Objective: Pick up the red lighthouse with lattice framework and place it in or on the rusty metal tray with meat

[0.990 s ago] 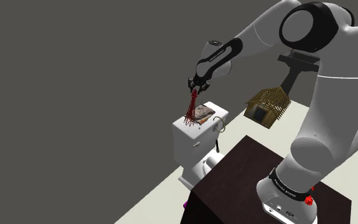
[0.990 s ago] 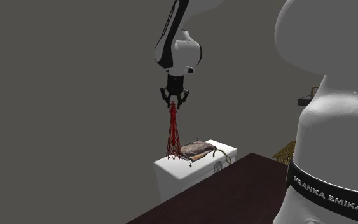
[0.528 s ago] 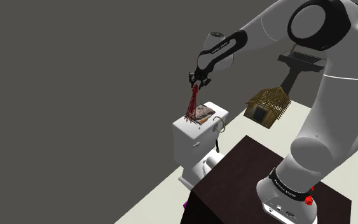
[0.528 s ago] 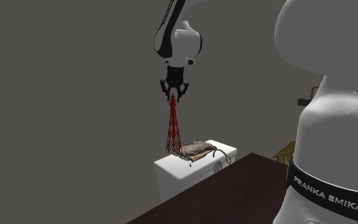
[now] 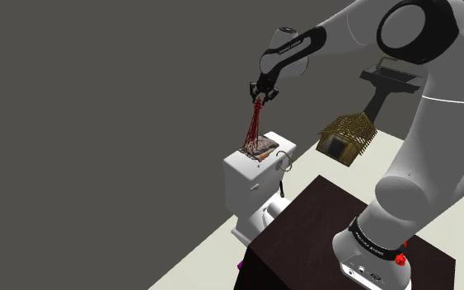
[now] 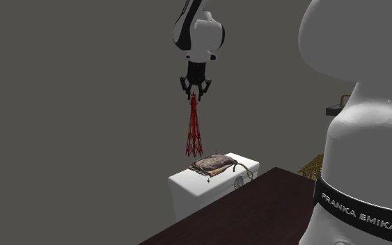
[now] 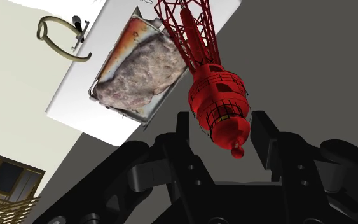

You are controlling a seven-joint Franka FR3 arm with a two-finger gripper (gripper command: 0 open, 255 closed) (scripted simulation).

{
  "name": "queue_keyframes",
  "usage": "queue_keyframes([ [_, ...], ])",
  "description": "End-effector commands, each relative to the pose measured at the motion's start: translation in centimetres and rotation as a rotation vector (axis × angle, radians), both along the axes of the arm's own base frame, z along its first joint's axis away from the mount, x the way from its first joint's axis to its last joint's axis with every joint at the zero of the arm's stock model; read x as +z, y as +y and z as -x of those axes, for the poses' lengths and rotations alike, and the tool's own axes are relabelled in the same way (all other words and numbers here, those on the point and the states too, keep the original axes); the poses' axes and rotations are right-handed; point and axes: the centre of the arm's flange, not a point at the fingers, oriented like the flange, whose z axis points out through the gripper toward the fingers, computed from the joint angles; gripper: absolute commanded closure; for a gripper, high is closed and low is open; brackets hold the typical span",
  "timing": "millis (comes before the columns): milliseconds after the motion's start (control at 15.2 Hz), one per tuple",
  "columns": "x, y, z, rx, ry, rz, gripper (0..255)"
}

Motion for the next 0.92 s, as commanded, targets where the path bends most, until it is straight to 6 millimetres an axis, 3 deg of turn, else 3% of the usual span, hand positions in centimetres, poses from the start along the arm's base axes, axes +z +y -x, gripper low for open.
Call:
queue_keyframes([
  [0,1.4,-2.3,-0.6,0.001,0.0,0.0,255],
  [858,9.8,-16.9,-4.3,0.001,0.0,0.0,255],
])
